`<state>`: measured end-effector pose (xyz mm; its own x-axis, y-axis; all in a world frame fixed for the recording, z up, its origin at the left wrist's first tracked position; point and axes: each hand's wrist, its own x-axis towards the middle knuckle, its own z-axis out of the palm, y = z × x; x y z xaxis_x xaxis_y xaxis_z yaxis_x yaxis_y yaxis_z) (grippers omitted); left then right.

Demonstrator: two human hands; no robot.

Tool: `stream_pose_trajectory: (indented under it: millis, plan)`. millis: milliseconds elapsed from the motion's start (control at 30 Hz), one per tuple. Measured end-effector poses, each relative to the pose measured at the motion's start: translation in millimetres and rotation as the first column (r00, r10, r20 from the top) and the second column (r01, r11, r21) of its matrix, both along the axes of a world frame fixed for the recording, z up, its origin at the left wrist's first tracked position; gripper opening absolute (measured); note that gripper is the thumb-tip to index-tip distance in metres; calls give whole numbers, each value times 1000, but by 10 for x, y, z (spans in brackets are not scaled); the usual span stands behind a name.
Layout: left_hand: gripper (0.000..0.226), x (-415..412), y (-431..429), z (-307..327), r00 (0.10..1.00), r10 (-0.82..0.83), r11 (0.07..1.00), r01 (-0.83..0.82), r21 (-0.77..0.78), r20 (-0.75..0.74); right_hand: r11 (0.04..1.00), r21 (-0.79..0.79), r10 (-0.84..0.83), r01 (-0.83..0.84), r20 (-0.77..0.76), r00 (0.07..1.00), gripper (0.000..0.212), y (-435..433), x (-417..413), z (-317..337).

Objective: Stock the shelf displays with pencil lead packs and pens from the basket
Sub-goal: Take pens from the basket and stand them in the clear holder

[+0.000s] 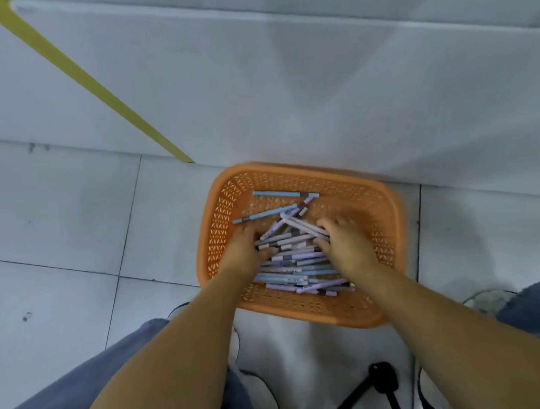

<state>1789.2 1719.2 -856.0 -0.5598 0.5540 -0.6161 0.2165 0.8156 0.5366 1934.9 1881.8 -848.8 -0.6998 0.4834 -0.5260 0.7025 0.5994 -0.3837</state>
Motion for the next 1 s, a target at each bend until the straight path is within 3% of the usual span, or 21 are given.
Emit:
stream_pose_trajectory:
  millis: [100, 200, 267, 433, 567, 733, 833, 1000]
  plan:
    - [45, 1, -3, 26, 999, 38, 998, -39, 47, 11, 996, -60, -64, 62, -22, 998, 10, 89, 62, 27]
    - [30, 3, -6, 39, 996, 80, 996, -78, 38, -44, 995, 17, -97, 97, -6, 995, 18, 197, 125, 60]
    - [25, 2, -4, 39, 990, 102, 994, -98, 39, -100, 995, 95, -18, 16, 19, 1000, 24, 206, 134, 46]
    - [52, 14, 87, 51, 994, 56, 995, -48, 83, -99, 997, -66, 35, -34, 15, 999, 25, 78, 69, 24]
    - [60, 9, 127, 7, 997, 69, 996, -67, 59, -24, 991, -40, 132, -128, 129, 983, 31, 46, 45, -52]
    - [60, -38, 190, -44, 998, 31, 999, -32, -17, -53, 987, -139, -62, 77, 114, 992, 13, 163, 67, -6]
    - [55, -41, 227, -58, 997, -20, 996, 14, -86, -76, 928, -279, -214, 247, 144, 966, 11, 201, 106, 27]
    - [44, -35, 204, -73, 991, -100, 989, 89, -115, -88, 875, -385, -247, 294, 167, 954, 14, 139, 109, 36]
